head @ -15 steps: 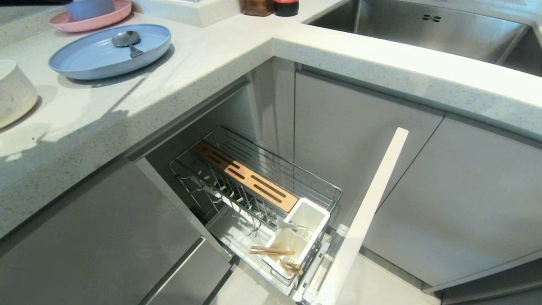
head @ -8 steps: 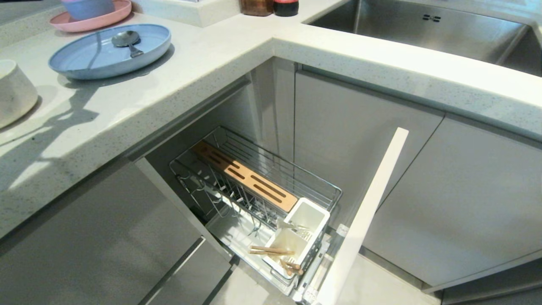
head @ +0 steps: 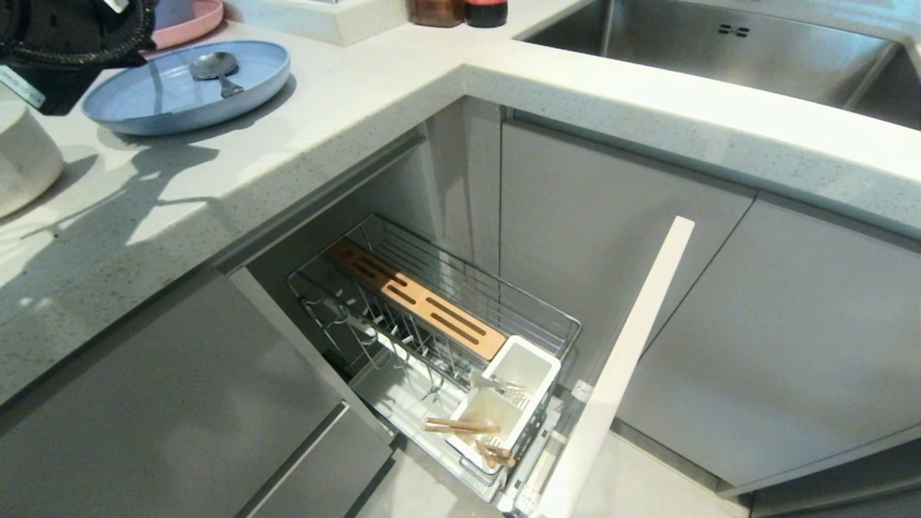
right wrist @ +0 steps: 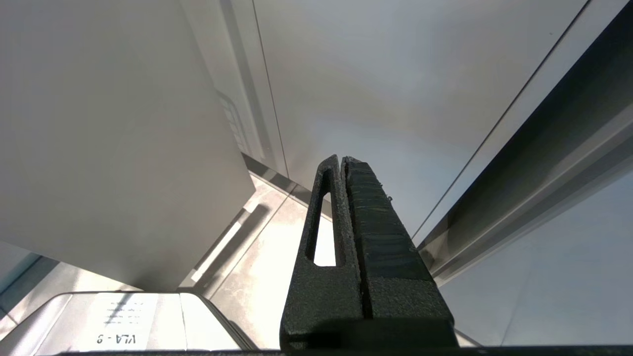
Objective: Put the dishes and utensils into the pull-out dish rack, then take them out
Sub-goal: Take the chopsticks out of the cupboard
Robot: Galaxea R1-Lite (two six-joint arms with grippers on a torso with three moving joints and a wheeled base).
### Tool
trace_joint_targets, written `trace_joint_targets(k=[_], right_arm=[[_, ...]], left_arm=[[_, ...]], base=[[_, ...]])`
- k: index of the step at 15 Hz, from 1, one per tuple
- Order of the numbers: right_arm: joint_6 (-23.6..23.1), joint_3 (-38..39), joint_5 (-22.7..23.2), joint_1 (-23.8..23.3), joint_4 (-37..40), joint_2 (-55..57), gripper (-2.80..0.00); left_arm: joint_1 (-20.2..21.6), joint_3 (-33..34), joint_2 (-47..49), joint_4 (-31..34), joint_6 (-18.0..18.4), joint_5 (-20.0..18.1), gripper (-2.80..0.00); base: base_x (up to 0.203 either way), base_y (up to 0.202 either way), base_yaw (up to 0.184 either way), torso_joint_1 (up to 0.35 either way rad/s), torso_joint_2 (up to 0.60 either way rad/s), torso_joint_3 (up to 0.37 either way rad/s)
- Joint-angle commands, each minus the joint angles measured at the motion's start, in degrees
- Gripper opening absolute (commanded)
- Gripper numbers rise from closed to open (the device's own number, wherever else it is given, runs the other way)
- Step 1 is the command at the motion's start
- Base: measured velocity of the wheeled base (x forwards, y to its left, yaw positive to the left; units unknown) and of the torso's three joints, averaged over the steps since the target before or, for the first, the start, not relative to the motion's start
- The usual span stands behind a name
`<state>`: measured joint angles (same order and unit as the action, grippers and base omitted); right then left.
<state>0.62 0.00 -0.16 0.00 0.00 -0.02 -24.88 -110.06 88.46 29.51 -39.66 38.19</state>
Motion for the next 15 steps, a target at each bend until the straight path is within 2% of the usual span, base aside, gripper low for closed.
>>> trace_joint_targets(k=[1, 3, 6, 11, 15], right_arm=[[0.0, 0.1, 0.0, 0.0, 0.0, 0.0, -2.8], [0.0, 0.1, 0.0, 0.0, 0.0, 0.0, -2.8], [0.0, 0.1, 0.0, 0.0, 0.0, 0.0, -2.8], [0.0, 0.1, 0.0, 0.0, 0.0, 0.0, -2.8], [0.0, 0.1, 0.0, 0.0, 0.0, 0.0, -2.8]], left_arm=[[0.0, 0.0, 2.2, 0.0, -2.2, 0.7, -2.8], [0.0, 0.0, 2.9, -2.8, -5.9, 1.2, -2.8], [0.4, 0.4, 3.1, -5.8, -8.0, 2.1, -2.8], [3.1, 1.4, 3.7, -6.1, -11.7, 2.0, -2.8], [3.1, 1.7, 3.6, -7.2, -12.9, 1.6, -2.8]], base=[[0.0, 0.0, 0.0, 0.0, 0.0, 0.0], [0.0, 0.0, 0.0, 0.0, 0.0, 0.0], [0.0, 0.0, 0.0, 0.0, 0.0, 0.0], [0.0, 0.0, 0.0, 0.0, 0.0, 0.0], [0.0, 0.0, 0.0, 0.0, 0.0, 0.0]])
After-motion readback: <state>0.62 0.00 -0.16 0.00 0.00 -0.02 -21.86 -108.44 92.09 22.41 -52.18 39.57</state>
